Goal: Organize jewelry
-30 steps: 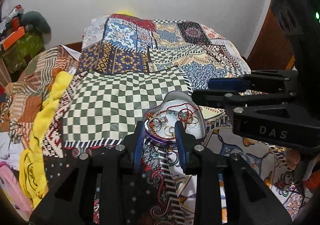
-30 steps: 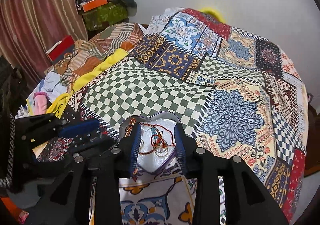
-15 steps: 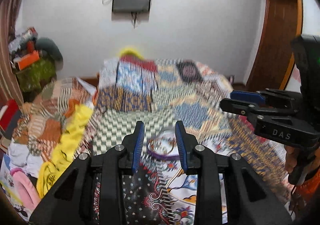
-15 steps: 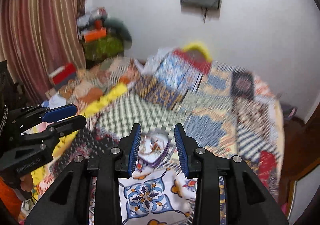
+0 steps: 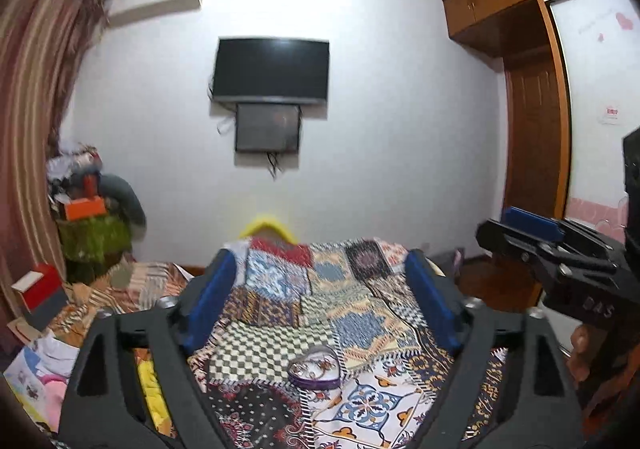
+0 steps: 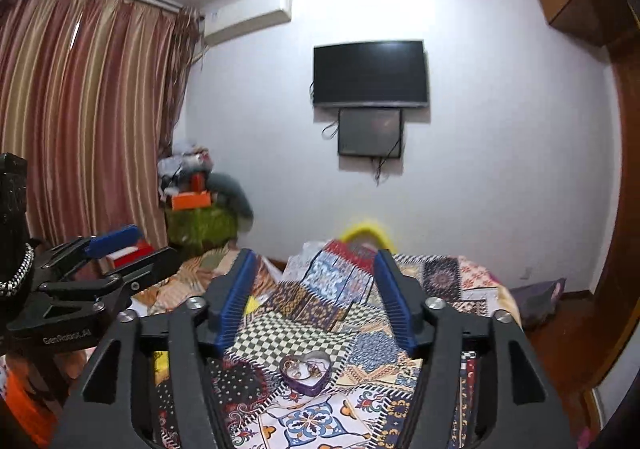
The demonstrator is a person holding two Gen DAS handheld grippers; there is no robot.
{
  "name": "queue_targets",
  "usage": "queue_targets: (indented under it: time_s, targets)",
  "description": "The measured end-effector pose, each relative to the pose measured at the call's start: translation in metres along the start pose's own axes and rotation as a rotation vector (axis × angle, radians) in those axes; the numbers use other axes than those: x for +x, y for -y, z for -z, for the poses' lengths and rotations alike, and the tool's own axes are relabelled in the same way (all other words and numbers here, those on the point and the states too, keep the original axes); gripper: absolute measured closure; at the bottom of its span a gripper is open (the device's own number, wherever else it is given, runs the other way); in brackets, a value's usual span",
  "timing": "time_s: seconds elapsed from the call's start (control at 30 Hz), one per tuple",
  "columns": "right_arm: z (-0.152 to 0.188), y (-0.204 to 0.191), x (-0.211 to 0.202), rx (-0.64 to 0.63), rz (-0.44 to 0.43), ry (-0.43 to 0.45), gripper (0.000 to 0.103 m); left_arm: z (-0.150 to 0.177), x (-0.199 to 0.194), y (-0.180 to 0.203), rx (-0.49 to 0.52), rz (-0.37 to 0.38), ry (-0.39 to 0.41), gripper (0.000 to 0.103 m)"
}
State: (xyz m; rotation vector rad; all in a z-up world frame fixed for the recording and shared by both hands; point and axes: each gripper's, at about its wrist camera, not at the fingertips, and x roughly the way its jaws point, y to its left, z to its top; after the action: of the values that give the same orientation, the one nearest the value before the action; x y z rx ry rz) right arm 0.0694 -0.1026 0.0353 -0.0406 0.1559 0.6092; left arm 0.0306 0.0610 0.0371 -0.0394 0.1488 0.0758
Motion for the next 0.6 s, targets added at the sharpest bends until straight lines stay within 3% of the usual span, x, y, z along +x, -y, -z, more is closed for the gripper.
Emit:
queue_targets:
  time_s: [0.07, 0.27, 0.6]
  targets:
    - [0.004, -0.001, -0.006, 0.023, 0.021, 0.018, 0.016, 0.002, -0.009, 0.003, 0.002, -0.028, 0.027, 0.002]
    - [0.016, -0.006, -0.009, 0.058, 0.091, 0.027, 0.001, 0.016, -0.018, 0.004, -0.014, -0.052, 0.031, 0.001]
    - [0.020, -0.004, -0.022, 0.058, 0.123, 0.002, 0.000, 0.029, -0.015, 0.000, -0.021, -0.072, -0.013, 0.001]
